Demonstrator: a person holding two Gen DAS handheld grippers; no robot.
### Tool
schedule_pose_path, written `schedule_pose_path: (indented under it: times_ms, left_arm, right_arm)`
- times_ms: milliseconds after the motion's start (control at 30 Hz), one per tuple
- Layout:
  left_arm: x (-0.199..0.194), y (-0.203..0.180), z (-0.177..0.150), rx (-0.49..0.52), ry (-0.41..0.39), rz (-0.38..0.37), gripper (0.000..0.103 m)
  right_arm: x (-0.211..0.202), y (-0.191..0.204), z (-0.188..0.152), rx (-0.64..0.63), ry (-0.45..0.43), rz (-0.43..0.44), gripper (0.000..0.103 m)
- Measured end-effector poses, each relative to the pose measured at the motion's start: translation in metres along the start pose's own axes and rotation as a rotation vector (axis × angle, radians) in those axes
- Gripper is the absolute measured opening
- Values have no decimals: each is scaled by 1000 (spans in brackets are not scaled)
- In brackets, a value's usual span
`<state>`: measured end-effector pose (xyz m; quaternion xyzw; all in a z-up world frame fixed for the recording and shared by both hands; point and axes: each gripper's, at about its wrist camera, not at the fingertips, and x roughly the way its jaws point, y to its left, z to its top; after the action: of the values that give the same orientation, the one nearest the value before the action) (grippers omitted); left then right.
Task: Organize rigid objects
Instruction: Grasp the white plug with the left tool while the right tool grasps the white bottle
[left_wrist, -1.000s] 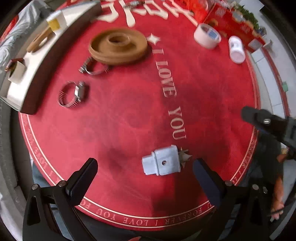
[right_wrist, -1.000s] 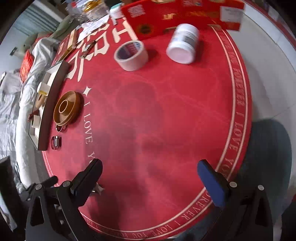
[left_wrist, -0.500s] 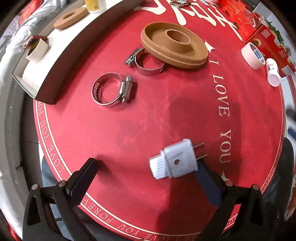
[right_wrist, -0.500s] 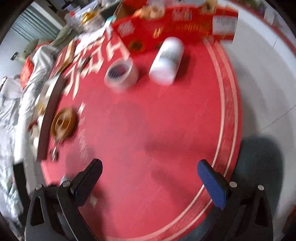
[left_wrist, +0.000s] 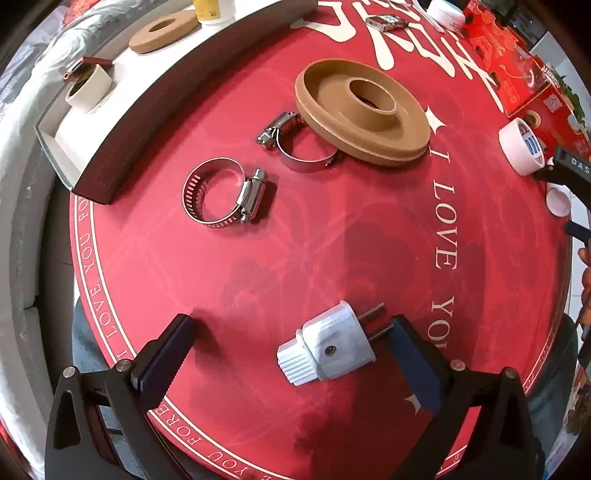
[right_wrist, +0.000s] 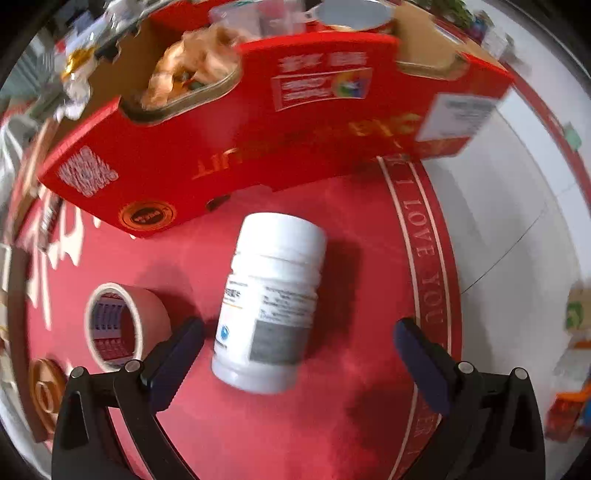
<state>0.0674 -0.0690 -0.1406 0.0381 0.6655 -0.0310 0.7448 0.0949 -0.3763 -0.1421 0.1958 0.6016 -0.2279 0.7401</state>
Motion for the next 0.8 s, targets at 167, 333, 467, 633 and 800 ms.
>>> schedule_pose_path:
  times_ms: [167, 333, 467, 633, 800]
  left_arm:
    - [-1, -4, 1, -35, 6, 4, 103]
    - [0, -4, -4, 0, 11, -3, 93]
    - [-15, -13, -15, 100, -16, -22, 48]
    - [-19, 1, -22, 61, -11, -76, 48]
    - [-35, 19, -22, 26, -67, -78, 48]
  right_arm:
    - [2, 11, 3, -42, -28, 9, 103]
    - [-4, 17, 1, -99, -33, 21, 60]
    - [-12, 14, -6, -105, -31, 41, 41]
    - [-27, 1, -49, -87, 12, 135, 41]
    - [-52, 6, -106, -115, 26, 221, 41]
